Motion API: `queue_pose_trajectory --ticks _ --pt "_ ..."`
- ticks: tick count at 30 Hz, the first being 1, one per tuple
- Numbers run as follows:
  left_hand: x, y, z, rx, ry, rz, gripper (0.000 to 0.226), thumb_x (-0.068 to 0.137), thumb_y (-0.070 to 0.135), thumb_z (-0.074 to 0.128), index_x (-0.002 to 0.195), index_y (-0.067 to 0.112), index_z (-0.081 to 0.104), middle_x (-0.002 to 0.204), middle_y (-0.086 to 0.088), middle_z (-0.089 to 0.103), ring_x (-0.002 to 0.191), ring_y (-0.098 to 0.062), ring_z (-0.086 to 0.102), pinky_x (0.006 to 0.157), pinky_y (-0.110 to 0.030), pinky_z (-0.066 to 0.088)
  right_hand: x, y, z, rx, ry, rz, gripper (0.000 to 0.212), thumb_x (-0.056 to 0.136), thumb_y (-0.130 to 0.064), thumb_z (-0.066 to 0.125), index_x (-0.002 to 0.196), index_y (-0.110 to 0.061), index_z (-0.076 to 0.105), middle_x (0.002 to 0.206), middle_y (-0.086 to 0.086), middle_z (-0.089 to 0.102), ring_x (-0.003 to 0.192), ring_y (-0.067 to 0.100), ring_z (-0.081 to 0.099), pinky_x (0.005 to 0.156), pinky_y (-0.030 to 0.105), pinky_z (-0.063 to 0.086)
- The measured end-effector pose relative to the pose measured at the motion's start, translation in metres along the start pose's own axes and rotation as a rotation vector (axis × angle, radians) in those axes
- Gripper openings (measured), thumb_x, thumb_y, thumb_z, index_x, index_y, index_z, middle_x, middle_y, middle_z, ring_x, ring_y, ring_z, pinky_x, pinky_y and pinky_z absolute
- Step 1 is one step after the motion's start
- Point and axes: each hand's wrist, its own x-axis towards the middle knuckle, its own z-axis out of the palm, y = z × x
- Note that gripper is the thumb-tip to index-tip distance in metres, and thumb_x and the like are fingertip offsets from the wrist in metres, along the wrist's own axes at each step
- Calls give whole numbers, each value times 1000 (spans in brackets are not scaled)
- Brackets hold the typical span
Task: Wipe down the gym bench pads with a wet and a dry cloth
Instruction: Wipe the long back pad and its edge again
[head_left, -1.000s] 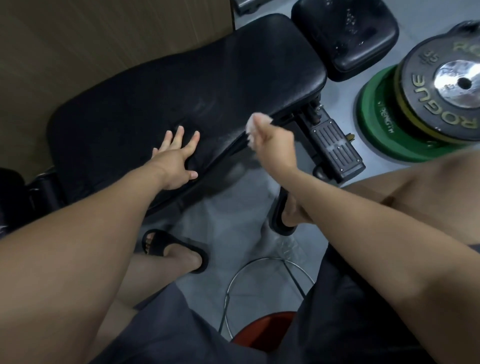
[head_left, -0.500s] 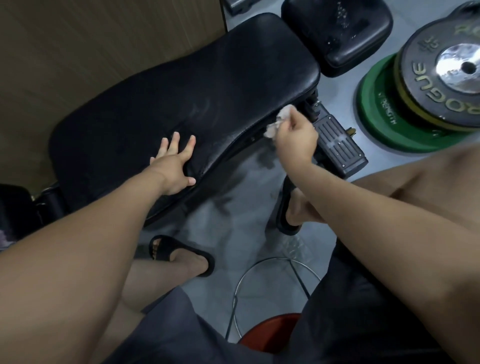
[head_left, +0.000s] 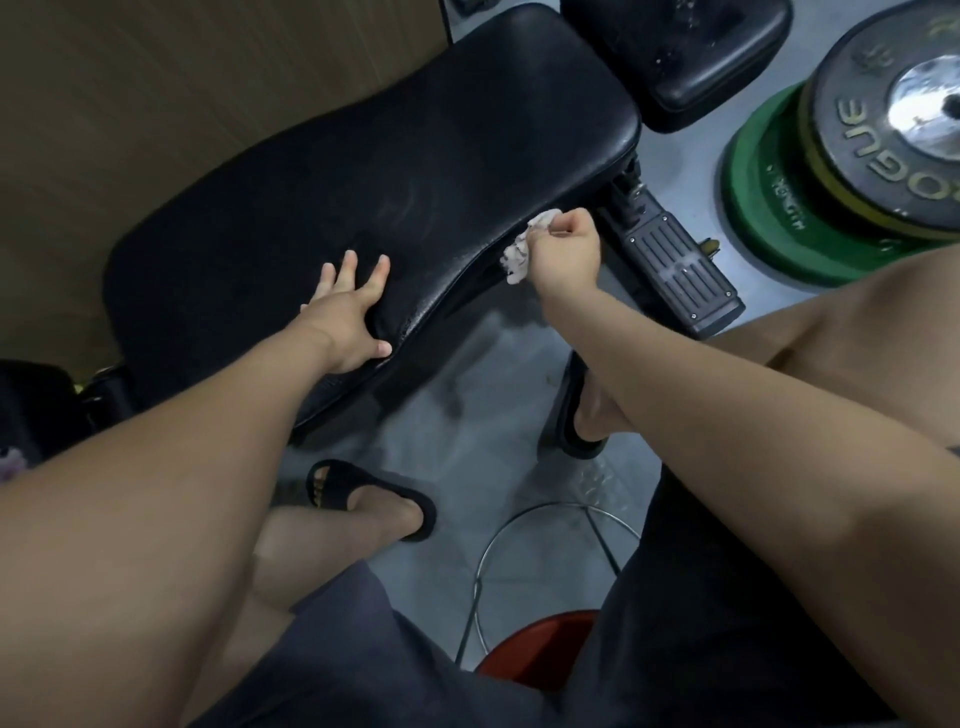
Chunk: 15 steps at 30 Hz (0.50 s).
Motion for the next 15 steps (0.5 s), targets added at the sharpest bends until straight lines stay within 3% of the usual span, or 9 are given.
queue_pose_trajectory --ticks 3,6,9,12,15 --pt "1 1 0 6 2 -1 110 91 27 75 157 47 -10 166 6 -25 154 -21 -22 125 -57 12 -49 29 27 26 -240 -33 33 87 5 51 72 -23 42 68 7 64 57 36 66 49 52 55" --pt "1 0 0 9 5 -1 110 91 27 76 157 47 -10 166 6 -25 154 -21 -21 125 -56 12 -83 51 31 -53 -473 4 33 93 7 52 79 -18 38 63 11 64 49 32 66 38 37 50" --pt "0 -1 1 18 -1 -5 109 92 27 75 157 47 -10 166 7 -26 154 -21 -21 125 -56 12 -54 37 28 58 -311 -2 37 86 18 45 76 -17 36 67 18 59 53 40 66 42 46 52" --pt "1 0 0 19 3 2 108 92 28 74 157 47 -10 166 7 -25 154 -21 -21 125 -56 12 -40 30 30 99 -135 -8 35 84 15 45 74 -18 38 69 11 59 58 36 65 48 57 54" --pt "1 -1 -2 16 12 4 109 91 29 75 157 48 -9 166 7 -25 154 -20 -21 125 -56 13 -73 48 39 -103 -260 -34 30 81 1 52 67 -24 44 63 16 66 59 42 69 52 56 57"
